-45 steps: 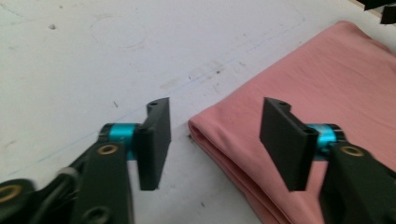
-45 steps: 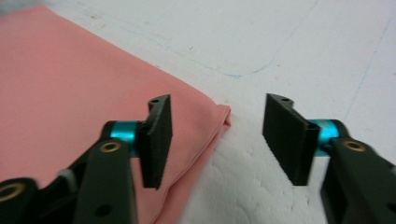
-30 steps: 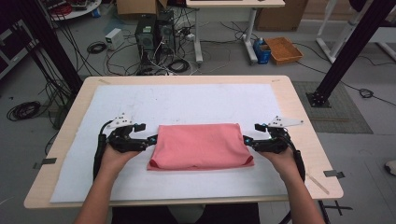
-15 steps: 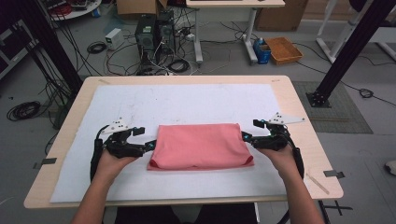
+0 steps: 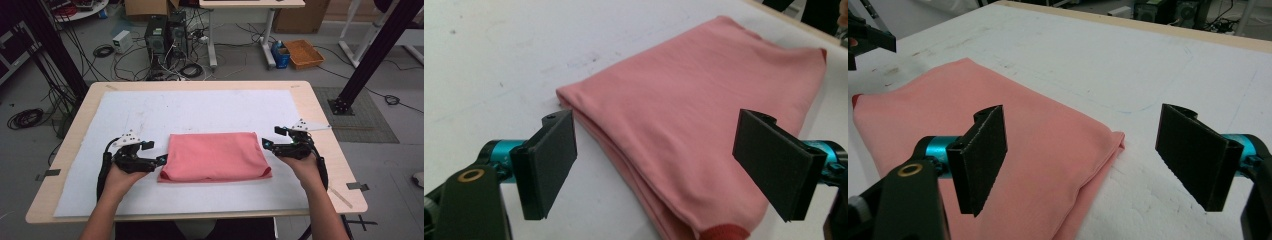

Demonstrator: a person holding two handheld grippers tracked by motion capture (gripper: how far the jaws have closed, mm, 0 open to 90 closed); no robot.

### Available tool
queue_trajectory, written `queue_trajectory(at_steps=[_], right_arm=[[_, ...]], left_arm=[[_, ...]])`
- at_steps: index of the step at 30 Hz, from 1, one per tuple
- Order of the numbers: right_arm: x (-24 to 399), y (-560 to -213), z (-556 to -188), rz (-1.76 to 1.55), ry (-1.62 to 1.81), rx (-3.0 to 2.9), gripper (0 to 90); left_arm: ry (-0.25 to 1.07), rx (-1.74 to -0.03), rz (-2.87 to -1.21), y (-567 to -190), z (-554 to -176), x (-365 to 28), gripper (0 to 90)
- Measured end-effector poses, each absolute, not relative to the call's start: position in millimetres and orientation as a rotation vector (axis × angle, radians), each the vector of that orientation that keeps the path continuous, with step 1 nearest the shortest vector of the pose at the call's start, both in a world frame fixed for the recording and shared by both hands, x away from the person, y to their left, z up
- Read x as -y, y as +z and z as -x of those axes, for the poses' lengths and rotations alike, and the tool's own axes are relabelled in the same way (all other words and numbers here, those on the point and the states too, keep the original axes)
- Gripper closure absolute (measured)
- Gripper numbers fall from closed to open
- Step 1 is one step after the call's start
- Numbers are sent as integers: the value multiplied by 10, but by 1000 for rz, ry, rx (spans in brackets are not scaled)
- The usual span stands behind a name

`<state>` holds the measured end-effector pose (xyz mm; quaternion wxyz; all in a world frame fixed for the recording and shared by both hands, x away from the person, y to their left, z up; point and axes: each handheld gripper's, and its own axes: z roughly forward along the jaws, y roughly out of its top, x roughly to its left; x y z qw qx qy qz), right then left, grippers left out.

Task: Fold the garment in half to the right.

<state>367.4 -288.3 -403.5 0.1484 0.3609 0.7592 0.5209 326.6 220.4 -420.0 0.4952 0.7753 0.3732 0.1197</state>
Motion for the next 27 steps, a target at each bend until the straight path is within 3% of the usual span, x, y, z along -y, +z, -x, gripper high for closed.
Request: queue_trajectory(at_steps=[16, 21, 27], right_arm=[[2726, -4054, -3796, -992, 1420, -2220, 202], [2735, -4058, -3795, -999, 1414, -2216, 202], [2740, -4074, -3798, -1003, 1405, -2221, 202]], left_arm=[[227, -1062, -1944, -4506, -3045, -2102, 188], [247, -1067, -1965, -4522, -2994, -2043, 240], [224, -1051, -1954, -4528, -2931, -2089, 400]])
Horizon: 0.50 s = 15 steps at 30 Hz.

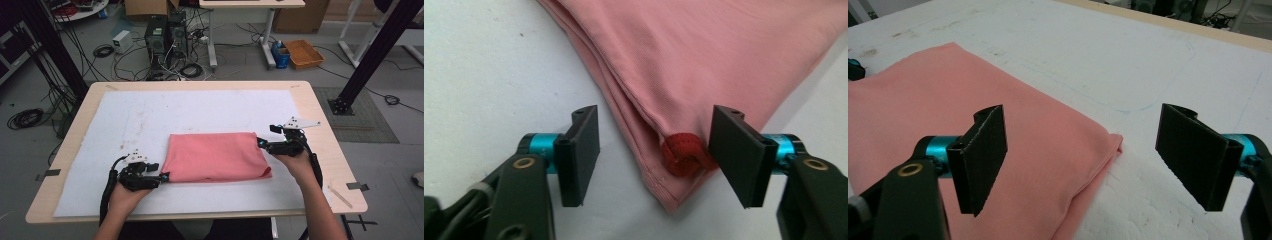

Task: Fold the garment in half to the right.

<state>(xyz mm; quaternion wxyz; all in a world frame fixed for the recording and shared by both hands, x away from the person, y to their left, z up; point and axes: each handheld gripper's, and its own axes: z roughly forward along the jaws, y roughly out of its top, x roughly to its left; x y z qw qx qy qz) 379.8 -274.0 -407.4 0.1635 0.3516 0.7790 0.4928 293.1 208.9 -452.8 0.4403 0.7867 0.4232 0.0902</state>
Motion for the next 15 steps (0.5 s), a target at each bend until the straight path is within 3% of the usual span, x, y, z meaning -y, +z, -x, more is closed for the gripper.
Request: queue_trajectory(at_steps=[7, 15], right_arm=[[2734, -4068, -3792, -998, 1408, -2219, 202], [2687, -4030, -3774, -966, 1420, -2223, 203]], left_arm=[[235, -1053, -1969, -4522, -2857, -2062, 530], [184, -1022, -1968, -4540, -2852, -2030, 738]])
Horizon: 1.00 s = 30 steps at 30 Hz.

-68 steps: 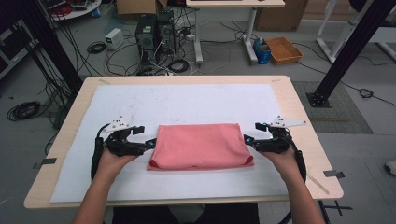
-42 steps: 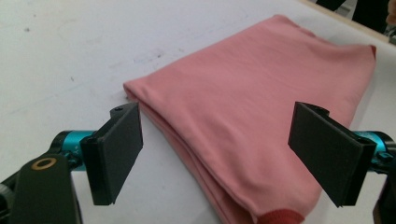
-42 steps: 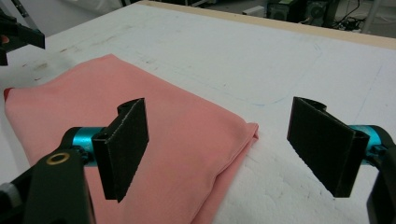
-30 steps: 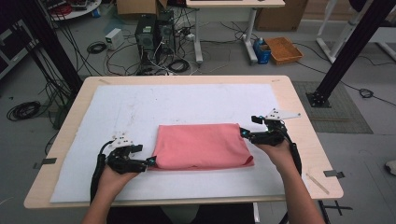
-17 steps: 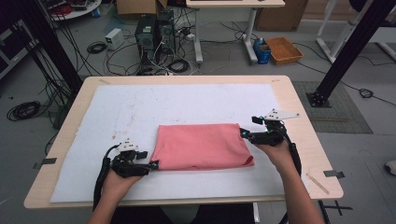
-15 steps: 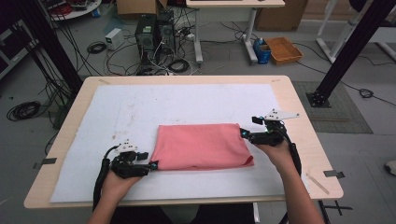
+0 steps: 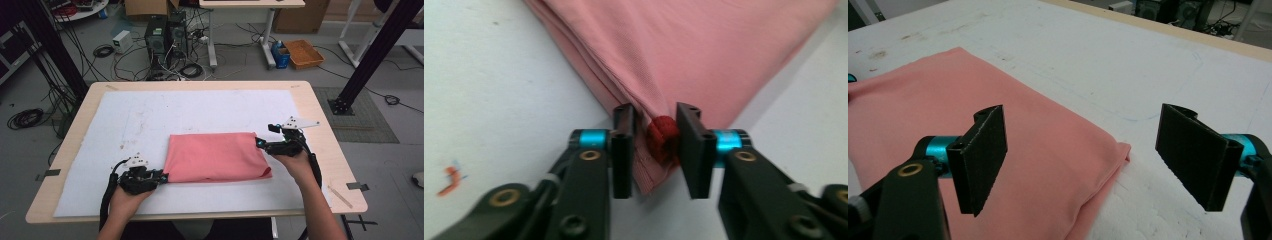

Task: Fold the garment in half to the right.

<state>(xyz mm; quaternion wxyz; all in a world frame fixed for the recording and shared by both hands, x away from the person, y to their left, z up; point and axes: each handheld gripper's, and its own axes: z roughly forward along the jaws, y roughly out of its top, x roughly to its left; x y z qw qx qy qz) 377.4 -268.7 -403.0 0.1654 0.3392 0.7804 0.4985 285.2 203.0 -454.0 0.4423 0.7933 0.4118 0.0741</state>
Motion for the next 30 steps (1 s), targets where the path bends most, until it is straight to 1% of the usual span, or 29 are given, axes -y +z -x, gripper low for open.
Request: queue_trajectory(at_steps=[10, 17, 22, 23, 24, 27, 30], right_arm=[[2527, -3709, -3787, -851, 1441, -2280, 202], [2229, -3560, -3960, -823, 1421, -2382, 203], [1809, -3474, -4122, -752, 1373, -2488, 202], [1809, -3474, -4122, -752, 1373, -2488, 202], [1481, -3479, -4229, -723, 1333, -2577, 203], [1258, -3506, -4301, -695, 1299, -2635, 203], [938, -3567, -4390, -664, 1244, -2692, 203]], left_arm=[[173, -1019, -1949, -4537, -2869, -2025, 786], [162, -1022, -1944, -4531, -2886, -2019, 797], [164, -1030, -1924, -4521, -2888, -2006, 803], [164, -1030, -1924, -4521, -2888, -2006, 803], [163, -1033, -1913, -4507, -2884, -2000, 803], [165, -1032, -1906, -4497, -2879, -1995, 805], [166, -1026, -1902, -4496, -2877, -1994, 805]])
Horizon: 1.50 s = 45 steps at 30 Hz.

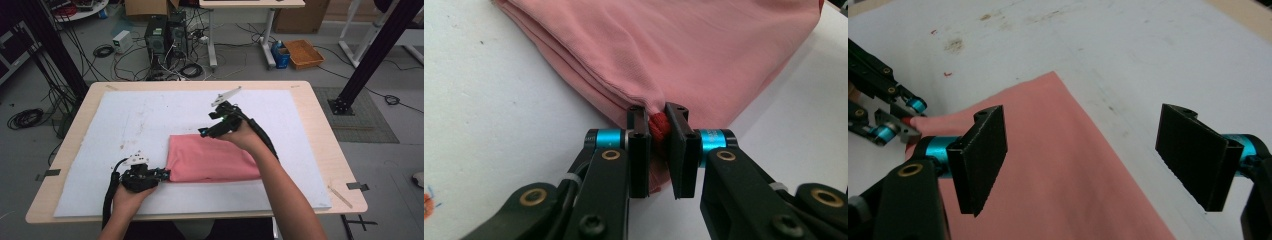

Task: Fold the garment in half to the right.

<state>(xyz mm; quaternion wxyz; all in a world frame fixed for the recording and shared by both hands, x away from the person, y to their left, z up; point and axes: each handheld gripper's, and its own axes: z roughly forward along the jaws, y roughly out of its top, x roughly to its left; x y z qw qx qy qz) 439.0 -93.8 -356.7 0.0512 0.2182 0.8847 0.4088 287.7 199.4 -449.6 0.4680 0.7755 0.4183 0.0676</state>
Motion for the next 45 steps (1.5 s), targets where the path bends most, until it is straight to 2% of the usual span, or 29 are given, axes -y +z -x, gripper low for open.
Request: queue_trajectory(at_steps=[9, 12, 19, 25, 31, 37, 42, 45], right_arm=[[153, -3865, -4569, -594, 1035, -2844, 203], [22, -3961, -4595, -595, 1007, -2868, 204], [-117, -4163, -4665, -615, 927, -2896, 204], [-193, -4200, -4692, -639, 933, -2886, 206], [-331, -4239, -4683, -610, 906, -2896, 257], [-387, -4287, -4678, -602, 876, -2918, 362], [-419, -4271, -4645, -557, 888, -2922, 572], [-443, -4258, -4612, -514, 882, -2929, 732]], left_arm=[[162, -1016, -1905, -4495, -2885, -1987, 806], [161, -1016, -1905, -4491, -2887, -1985, 806], [160, -1013, -1905, -4502, -2901, -1984, 806], [158, -1014, -1909, -4507, -2907, -1977, 806], [160, -1018, -1910, -4512, -2904, -1976, 806], [163, -1020, -1909, -4523, -2904, -1978, 806], [162, -1022, -1910, -4527, -2904, -1985, 806], [160, -1028, -1905, -4534, -2903, -1995, 806]])
